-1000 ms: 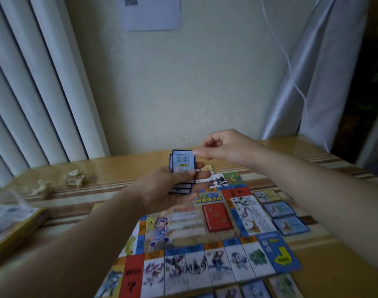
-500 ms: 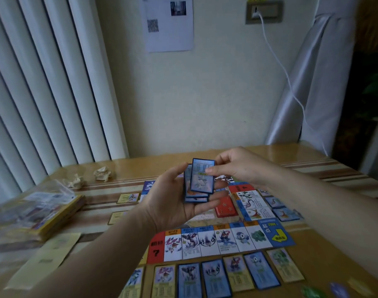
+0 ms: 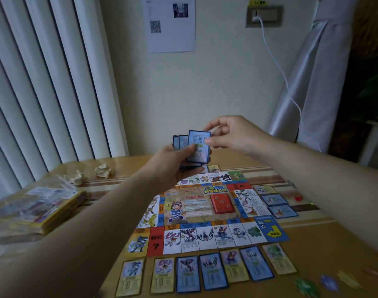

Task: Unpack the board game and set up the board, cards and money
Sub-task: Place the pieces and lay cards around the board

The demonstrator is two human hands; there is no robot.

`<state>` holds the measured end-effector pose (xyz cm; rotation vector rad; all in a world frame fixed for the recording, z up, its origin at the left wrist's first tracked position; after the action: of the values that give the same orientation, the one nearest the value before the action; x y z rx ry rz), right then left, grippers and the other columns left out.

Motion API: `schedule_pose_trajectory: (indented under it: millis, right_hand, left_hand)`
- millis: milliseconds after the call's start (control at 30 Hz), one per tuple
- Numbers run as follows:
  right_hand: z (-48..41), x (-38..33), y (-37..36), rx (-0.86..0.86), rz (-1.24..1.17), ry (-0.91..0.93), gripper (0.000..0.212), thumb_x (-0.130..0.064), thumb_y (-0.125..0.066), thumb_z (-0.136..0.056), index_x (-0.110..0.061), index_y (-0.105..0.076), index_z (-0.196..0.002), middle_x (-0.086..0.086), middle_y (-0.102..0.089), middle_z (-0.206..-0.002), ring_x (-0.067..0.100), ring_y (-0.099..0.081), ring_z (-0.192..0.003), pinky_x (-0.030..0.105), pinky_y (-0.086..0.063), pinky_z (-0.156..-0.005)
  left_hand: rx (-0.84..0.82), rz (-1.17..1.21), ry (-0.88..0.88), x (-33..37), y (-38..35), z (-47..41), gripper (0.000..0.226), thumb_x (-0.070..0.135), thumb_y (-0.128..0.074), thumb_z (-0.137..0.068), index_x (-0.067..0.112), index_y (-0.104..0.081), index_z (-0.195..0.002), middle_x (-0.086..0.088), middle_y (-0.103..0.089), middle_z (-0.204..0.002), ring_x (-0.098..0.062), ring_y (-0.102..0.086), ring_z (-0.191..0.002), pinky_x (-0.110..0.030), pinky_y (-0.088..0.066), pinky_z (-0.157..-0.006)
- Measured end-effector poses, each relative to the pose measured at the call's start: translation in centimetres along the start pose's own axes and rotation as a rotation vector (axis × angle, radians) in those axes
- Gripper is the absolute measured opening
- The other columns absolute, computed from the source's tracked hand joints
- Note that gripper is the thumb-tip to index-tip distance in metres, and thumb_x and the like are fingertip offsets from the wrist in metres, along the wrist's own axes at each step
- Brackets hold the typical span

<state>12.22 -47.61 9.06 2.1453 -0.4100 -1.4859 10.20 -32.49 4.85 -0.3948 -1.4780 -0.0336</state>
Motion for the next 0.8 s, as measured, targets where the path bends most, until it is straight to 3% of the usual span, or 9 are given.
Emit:
schedule_pose_trajectory:
  millis: [67,167,233,400,500,600,700,800]
  right_hand:
    - [-0.2,-0.2,0.0,-0.015,0.024,0.018,0.022,-0.009,-0.071,-0.082,-0.020,-0.061,-0.098,-0.005,-0.065,-0.072,0.004,-0.060,-0.064,0.020,-0.050,-0.070]
    - [-0.1,-0.1,-0.4,-0.022,0.071,0.027,0.021,-0.013,-0.073,-0.081,-0.020,-0.060,-0.096,-0.007,-0.065,-0.071,-0.004,-0.057,-0.054,0.012,-0.044,-0.058]
    - [0.1,0.1,-0.7,-0.025,0.111,0.030,0.021,-0.015,-0.073,-0.081,-0.022,-0.059,-0.094,-0.007,-0.064,-0.071,-0.004,-0.055,-0.052,0.014,-0.041,-0.057]
    - [0.9,1.7,-1.5,-0.036,0.163,-0.007,0.027,-0.012,-0.067,-0.086,-0.025,-0.057,-0.107,-0.004,-0.056,-0.069,0.009,-0.054,-0.060,0.027,-0.043,-0.062]
    - [1.4,2.9,-2.4,-0.051,0.155,-0.032,0.034,-0.007,-0.060,-0.090,-0.024,-0.055,-0.119,0.000,-0.061,-0.082,0.011,-0.059,-0.065,0.022,-0.046,-0.059]
    - [1.5,3.8,-3.4,-0.057,0.154,-0.061,0.025,-0.006,-0.058,-0.092,-0.022,-0.054,-0.111,0.007,-0.066,-0.104,0.010,-0.060,-0.065,0.020,-0.045,-0.058]
    - [1.3,4.1,-4.4,-0.053,0.171,-0.071,0.018,-0.008,-0.060,-0.091,-0.019,-0.052,-0.103,0.009,-0.068,-0.105,0.012,-0.061,-0.064,0.021,-0.044,-0.055]
    - [1.0,4.2,-5.1,-0.036,0.184,-0.077,0.015,-0.010,-0.062,-0.090,-0.015,-0.052,-0.099,0.008,-0.068,-0.103,0.008,-0.058,-0.065,0.015,-0.041,-0.047]
  left_hand:
    - [0.015,-0.080,-0.036,0.6,0.0,-0.2,0.008,0.013,-0.050,-0.096,0.009,-0.057,-0.094,-0.010,-0.062,-0.084,-0.015,-0.062,-0.068,-0.019,-0.056,-0.055]
    - [0.030,-0.207,-0.064,0.7,0.2,-0.3,0.005,0.013,-0.054,-0.093,0.010,-0.058,-0.093,-0.007,-0.062,-0.080,-0.012,-0.062,-0.064,-0.018,-0.055,-0.055]
    - [0.044,-0.239,-0.065,0.4,0.4,-0.3,0.005,0.014,-0.056,-0.092,0.009,-0.059,-0.092,-0.007,-0.063,-0.078,-0.011,-0.062,-0.063,-0.017,-0.054,-0.056]
    - [0.075,-0.148,-0.013,-1.2,2.2,0.3,0.009,0.016,-0.054,-0.094,0.009,-0.059,-0.097,-0.007,-0.069,-0.080,-0.013,-0.066,-0.071,-0.020,-0.056,-0.057]
    - [0.087,-0.126,0.024,-2.2,4.1,1.1,0.012,0.016,-0.050,-0.096,0.012,-0.061,-0.098,0.000,-0.073,-0.075,-0.009,-0.068,-0.066,-0.022,-0.053,-0.062]
    - [0.150,-0.113,0.072,-3.2,6.4,1.9,0.013,0.016,-0.051,-0.096,0.010,-0.062,-0.099,0.000,-0.072,-0.072,-0.009,-0.067,-0.063,-0.021,-0.051,-0.059]
    - [0.250,-0.070,0.102,-4.0,8.5,2.8,0.010,0.014,-0.051,-0.096,0.007,-0.057,-0.095,-0.004,-0.070,-0.067,-0.011,-0.066,-0.057,-0.022,-0.054,-0.053]
    - [0.346,0.002,0.120,-4.5,10.6,3.6,0.012,0.011,-0.045,-0.099,0.009,-0.057,-0.100,-0.011,-0.061,-0.079,-0.019,-0.060,-0.063,-0.025,-0.055,-0.052]
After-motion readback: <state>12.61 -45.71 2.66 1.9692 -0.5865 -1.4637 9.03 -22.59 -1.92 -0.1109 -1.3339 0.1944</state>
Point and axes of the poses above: each hand's wrist, its own z-axis away from the middle knuckle, its own y-axis out of the back of the hand, x = y × z, the point moved 3 cm from there along -z, towards the middle knuckle
